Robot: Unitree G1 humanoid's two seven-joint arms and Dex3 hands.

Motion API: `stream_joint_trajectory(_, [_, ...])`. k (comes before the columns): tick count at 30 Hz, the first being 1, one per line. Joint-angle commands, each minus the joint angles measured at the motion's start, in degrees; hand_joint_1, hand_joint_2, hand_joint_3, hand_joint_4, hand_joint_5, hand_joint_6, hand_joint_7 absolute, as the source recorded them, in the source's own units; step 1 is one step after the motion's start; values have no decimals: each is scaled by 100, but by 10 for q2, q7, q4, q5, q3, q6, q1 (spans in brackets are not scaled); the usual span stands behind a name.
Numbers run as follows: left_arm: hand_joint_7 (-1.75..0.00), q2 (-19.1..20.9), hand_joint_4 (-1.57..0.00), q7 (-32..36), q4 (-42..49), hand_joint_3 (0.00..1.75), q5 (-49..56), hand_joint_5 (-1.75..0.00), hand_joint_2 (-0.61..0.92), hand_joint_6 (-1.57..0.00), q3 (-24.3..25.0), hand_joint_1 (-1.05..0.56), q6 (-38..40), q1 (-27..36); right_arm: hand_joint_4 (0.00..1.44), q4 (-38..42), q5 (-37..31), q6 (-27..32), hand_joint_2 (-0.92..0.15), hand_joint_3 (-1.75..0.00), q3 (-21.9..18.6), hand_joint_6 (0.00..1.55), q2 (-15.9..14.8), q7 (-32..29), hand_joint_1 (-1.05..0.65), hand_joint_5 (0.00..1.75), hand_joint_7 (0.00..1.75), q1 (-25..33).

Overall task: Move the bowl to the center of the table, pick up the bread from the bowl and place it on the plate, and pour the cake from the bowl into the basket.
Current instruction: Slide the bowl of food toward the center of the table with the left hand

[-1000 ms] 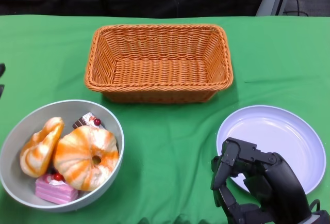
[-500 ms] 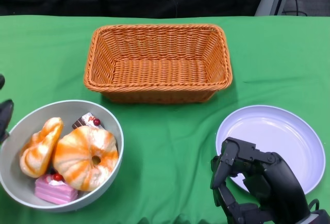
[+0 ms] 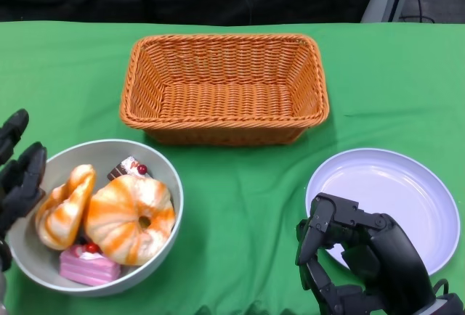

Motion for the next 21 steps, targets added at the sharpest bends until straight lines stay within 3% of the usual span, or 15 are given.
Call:
stream_joint_trajectory(1, [-2,-14,-41,5,-32,56,-3,-3,92,-36,-6,-64,5,19,87,-3,6,-3,-37,-136,-4,68,-1,-1,-16,175,161,-2])
stream_joint_trajectory(21, [-1,-77,-42,9,-245,56,-18,-2,92,-38,-45,-63,63,126,87,4,-3,-10,-38,-134,-6,68,1,-4,-18,175,163,-3])
